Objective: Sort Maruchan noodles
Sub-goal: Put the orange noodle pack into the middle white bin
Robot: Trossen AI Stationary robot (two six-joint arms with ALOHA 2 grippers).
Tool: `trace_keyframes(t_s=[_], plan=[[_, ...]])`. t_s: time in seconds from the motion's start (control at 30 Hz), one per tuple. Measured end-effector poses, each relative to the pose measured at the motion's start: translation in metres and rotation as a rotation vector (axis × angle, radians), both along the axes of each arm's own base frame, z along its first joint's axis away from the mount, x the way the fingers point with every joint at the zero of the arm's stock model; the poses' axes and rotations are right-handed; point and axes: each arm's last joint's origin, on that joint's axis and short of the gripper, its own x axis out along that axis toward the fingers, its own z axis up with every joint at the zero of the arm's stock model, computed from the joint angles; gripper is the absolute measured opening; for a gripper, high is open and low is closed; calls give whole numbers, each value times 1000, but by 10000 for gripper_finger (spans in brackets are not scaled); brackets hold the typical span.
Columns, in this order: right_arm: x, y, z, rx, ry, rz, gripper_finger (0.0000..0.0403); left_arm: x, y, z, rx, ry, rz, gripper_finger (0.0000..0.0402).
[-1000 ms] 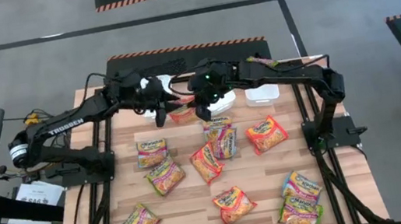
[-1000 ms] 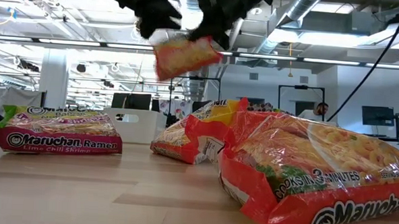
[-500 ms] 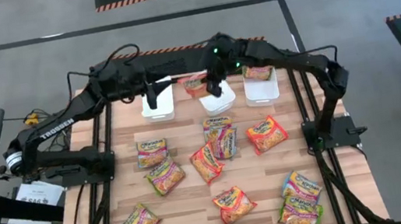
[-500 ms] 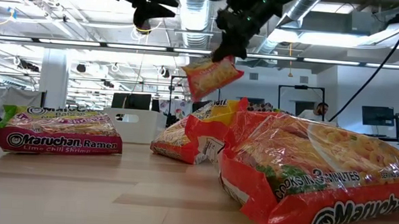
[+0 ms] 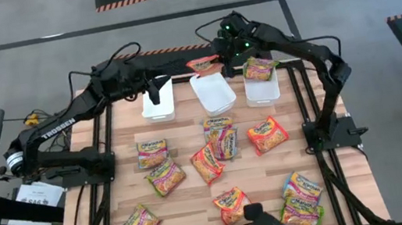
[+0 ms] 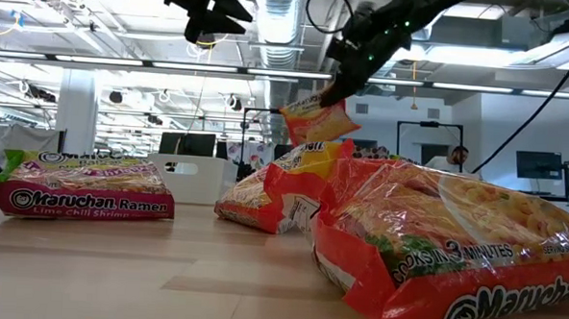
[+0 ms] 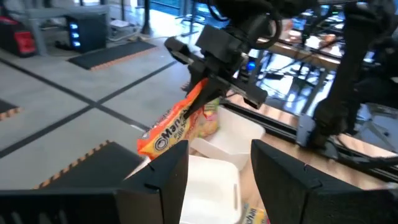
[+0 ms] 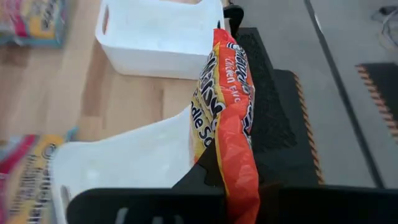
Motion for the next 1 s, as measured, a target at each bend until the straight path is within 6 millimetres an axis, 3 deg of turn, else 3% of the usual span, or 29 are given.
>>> trace_keyframes(t_s=[0.4,1.0], plan=[[17,-15,-44,23,67,102,12,-1,1,-2,-21,7,58,162],[33,-14,-55,-34,58,118,12,-2,2,-7,-32,65,94,162]])
